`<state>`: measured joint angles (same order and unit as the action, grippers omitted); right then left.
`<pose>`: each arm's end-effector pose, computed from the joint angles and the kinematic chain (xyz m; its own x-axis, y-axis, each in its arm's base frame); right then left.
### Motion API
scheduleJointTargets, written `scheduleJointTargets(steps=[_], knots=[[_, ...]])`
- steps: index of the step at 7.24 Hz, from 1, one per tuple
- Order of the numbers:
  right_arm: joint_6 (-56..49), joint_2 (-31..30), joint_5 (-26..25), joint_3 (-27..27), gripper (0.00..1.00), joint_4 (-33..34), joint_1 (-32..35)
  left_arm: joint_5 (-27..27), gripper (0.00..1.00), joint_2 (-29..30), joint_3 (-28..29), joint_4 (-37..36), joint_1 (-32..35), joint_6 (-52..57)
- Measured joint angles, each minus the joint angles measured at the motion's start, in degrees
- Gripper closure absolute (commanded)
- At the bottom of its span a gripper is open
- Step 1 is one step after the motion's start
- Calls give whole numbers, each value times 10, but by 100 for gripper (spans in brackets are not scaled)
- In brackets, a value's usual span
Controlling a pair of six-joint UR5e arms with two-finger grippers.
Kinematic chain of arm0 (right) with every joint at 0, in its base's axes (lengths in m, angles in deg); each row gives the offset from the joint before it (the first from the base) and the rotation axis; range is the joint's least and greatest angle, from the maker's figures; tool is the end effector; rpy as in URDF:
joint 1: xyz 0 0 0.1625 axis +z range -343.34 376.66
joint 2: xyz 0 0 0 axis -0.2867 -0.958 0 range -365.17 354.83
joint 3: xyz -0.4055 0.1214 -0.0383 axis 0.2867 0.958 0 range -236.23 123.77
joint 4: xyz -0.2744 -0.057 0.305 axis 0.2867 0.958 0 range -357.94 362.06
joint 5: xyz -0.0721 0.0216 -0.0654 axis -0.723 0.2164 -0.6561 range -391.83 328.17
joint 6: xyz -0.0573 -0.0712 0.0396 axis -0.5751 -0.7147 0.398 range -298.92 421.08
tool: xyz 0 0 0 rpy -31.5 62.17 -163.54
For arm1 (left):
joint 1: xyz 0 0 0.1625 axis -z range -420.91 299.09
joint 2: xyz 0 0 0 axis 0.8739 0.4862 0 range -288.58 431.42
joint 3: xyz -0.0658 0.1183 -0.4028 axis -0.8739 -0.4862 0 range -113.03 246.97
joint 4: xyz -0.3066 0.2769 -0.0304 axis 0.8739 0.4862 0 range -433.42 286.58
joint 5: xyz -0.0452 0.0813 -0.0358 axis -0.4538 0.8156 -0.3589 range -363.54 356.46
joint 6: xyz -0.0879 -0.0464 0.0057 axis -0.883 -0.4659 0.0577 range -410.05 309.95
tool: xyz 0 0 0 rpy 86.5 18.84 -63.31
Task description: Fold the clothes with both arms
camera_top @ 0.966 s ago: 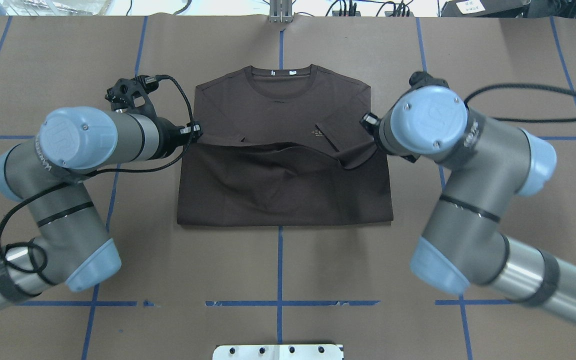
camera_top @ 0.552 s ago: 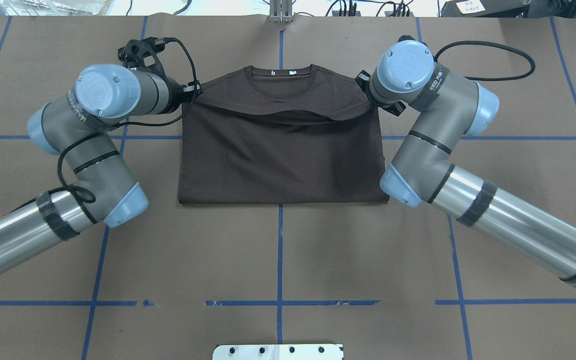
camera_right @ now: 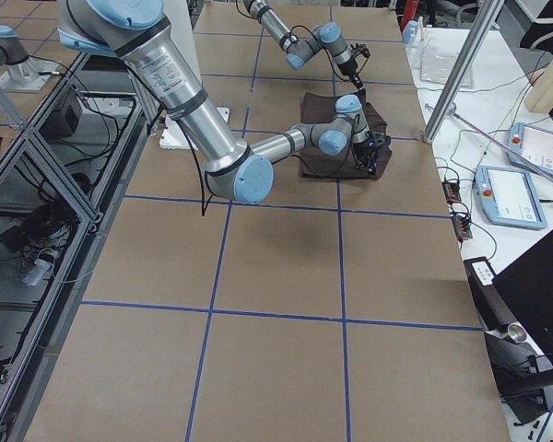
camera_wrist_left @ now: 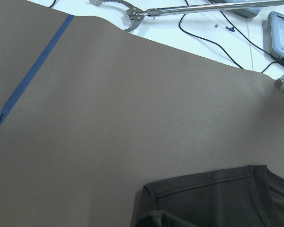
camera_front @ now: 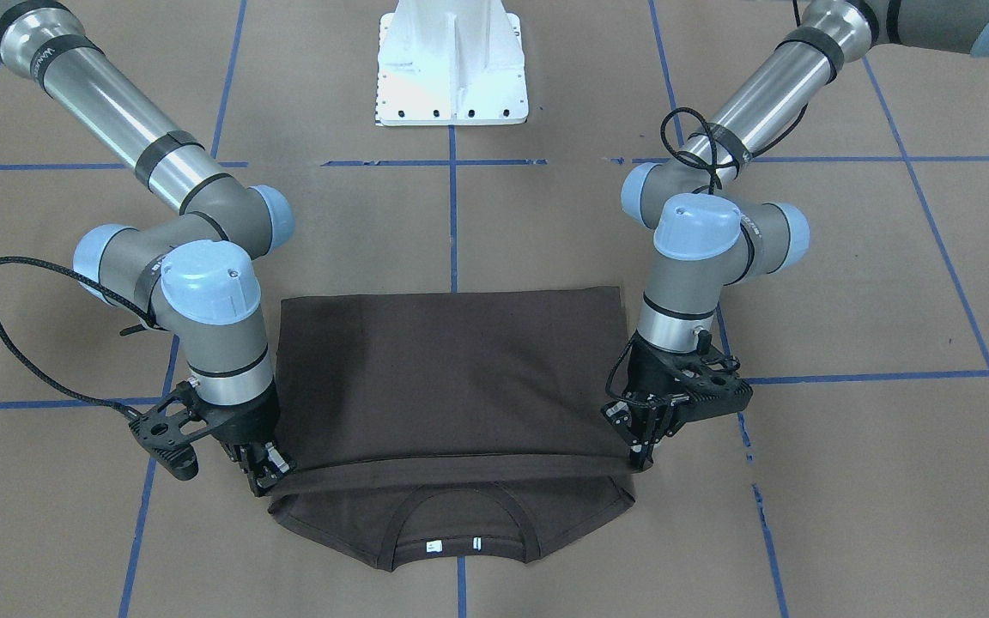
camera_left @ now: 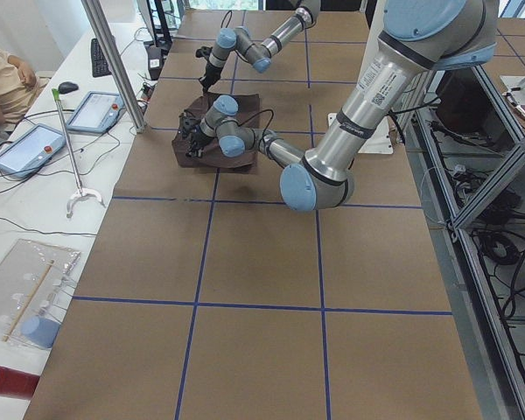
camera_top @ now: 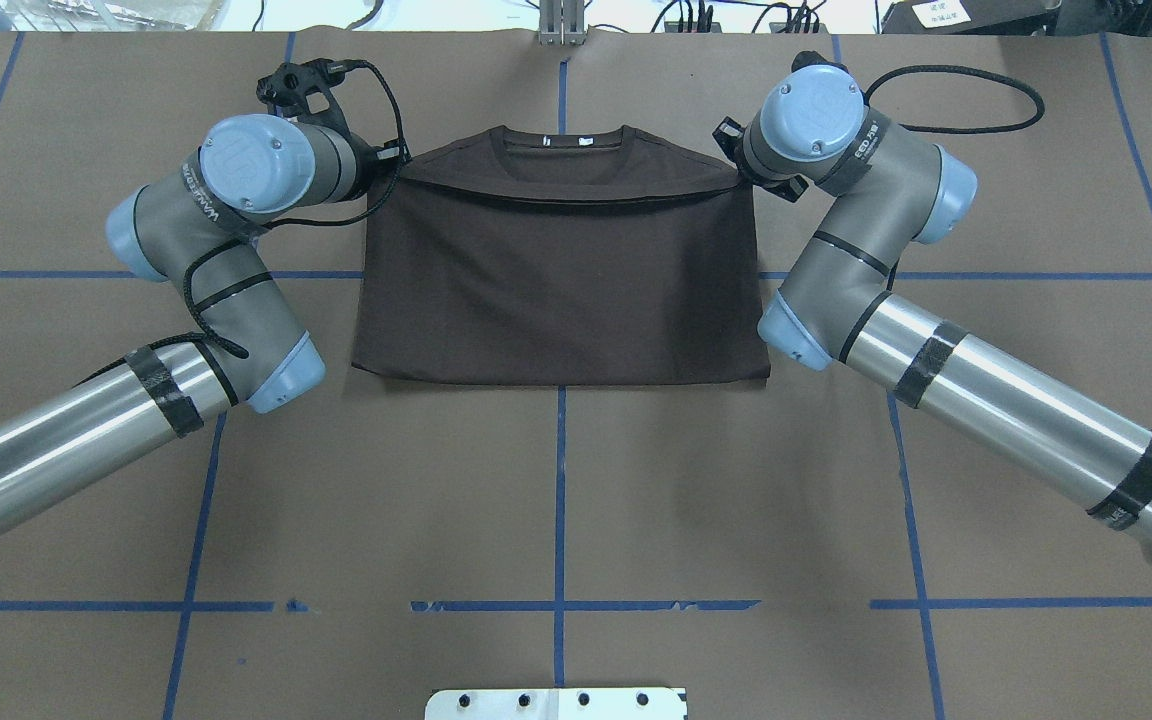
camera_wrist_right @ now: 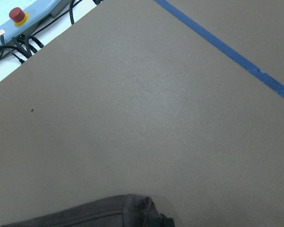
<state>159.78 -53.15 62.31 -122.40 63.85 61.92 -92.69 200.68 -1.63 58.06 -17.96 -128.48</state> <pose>-0.4720 -0.6554 0.3520 0.3782 0.5960 0.7084 -0.7373 0.6566 -0.1588 0.4782 -0.6292 0.3363 0.5043 -0.1953 -0.8412 0.6017 0.7782 0.1800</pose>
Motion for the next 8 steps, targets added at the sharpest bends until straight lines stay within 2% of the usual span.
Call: scheduleJointTargets(steps=[1,3,5,6,8], knots=[[-4,3,0,2,62,-2,1,-1,50,1,9,10,0,0],[-6,9,0,3,2,-4,2,-3,34,1,12,23,0,-1],[-2,16,2,-2,1,-23,2,-14,33,-8,-4,64,4,-4],[5,8,19,-25,1,-33,1,-37,33,-23,-36,77,6,-5],[40,-66,56,-128,1,-40,-27,-84,33,-47,-102,80,9,-23]])
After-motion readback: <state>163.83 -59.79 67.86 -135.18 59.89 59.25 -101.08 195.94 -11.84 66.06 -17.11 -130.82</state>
